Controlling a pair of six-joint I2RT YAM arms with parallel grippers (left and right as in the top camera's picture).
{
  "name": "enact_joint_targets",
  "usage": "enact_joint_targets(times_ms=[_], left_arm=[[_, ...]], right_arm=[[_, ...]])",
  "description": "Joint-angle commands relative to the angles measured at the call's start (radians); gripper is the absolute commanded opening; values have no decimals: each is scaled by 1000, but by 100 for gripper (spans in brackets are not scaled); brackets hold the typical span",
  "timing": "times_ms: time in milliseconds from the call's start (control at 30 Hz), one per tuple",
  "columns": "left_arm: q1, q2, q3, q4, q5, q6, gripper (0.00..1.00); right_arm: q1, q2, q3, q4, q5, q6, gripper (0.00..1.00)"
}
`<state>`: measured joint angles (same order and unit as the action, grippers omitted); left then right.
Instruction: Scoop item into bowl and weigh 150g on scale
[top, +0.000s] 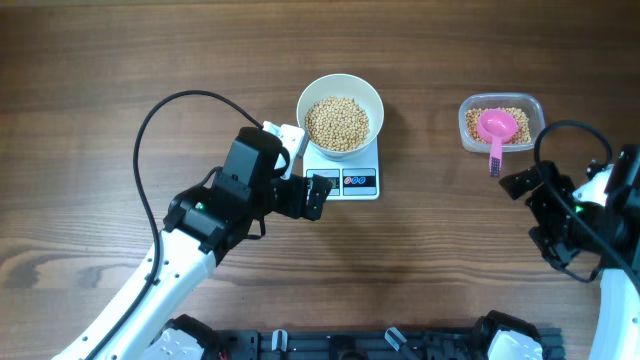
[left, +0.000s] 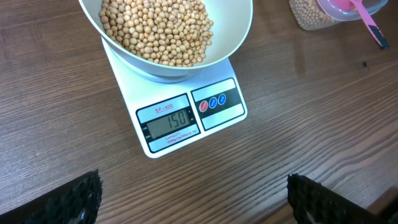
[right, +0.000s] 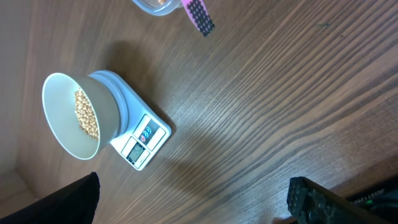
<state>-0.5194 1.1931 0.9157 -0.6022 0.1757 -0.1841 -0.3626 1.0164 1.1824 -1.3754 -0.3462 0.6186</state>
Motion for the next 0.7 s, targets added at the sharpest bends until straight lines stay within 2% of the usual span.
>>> enact_joint_targets(times_ms=[0,300,400,533,667], left_arm=[[-4,0,-1,3,-10,19,100],[-4,0,-1,3,-10,19,100],[-4,0,-1,3,-10,19,100],[-4,0,-1,3,-10,19,100],[-4,0,-1,3,-10,19,100]], right_arm=[[6,32,1,12,26,-17,99],[6,43,1,120,32,-200,100],[24,-24,-3,267,33,-325,100],[194,-157,-80,536,67,-619,100],[296,-315,-245,716,159,-640,100]])
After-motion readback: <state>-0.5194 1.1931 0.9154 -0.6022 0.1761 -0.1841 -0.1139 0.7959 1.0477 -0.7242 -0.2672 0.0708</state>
